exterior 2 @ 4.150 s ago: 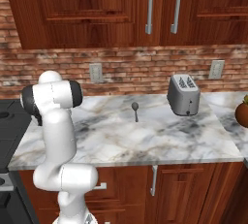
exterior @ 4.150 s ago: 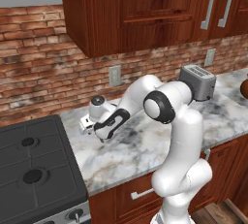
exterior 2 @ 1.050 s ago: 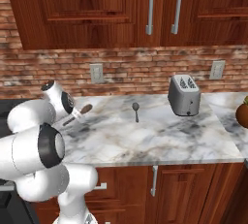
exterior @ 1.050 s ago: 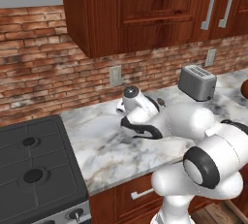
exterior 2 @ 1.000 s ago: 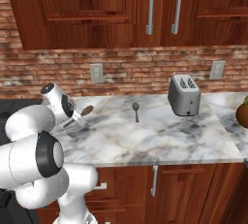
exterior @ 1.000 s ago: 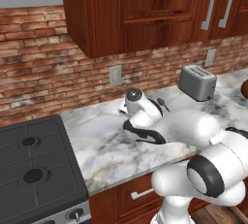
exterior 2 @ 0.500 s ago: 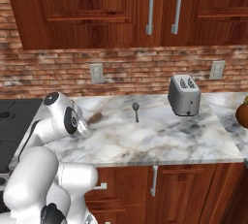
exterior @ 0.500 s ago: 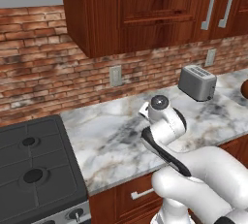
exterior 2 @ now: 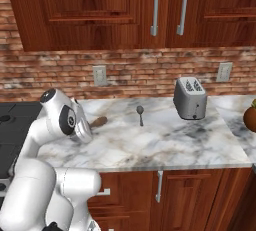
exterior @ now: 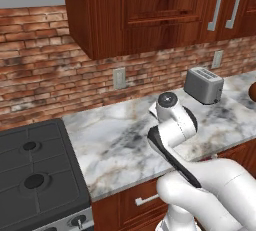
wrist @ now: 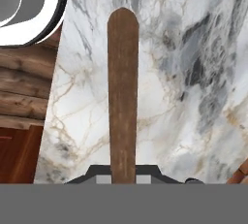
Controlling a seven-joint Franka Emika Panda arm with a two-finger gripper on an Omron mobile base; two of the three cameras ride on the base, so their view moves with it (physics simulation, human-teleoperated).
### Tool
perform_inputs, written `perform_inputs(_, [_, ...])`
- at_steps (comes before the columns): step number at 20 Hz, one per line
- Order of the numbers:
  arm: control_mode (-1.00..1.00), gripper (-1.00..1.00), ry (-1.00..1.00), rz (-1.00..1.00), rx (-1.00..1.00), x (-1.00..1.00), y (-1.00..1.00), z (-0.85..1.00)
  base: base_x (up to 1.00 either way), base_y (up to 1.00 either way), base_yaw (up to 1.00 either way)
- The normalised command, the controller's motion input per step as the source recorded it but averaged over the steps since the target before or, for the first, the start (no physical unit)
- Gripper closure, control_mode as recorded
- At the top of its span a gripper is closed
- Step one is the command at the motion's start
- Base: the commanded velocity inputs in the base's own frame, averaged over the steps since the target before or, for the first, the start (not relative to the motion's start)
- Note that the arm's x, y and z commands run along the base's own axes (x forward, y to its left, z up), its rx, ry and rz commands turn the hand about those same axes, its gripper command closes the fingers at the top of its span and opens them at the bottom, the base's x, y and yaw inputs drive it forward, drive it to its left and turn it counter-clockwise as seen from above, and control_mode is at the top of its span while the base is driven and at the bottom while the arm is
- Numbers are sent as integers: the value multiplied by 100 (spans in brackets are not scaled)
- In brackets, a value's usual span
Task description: Organize the utensils by type. Pick up the wooden spoons from the counter and place them in the open cabinet. Then pick up the metallic utensils from the counter and place them in the open drawer.
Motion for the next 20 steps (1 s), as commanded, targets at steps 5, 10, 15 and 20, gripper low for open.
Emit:
perform_inputs(5, [-100,100,0,-11,5,-12,-1,26,0,0,0])
perform_inputs(10, [-100,100,0,-7,7,-9,-8,11,0,0,0])
perform_inputs(15, [-100,100,-2,-8,6,-3,-4,3,0,0,0])
perform_inputs(20, [100,100,-1,-1,2,-4,-3,0,-32,-26,-1])
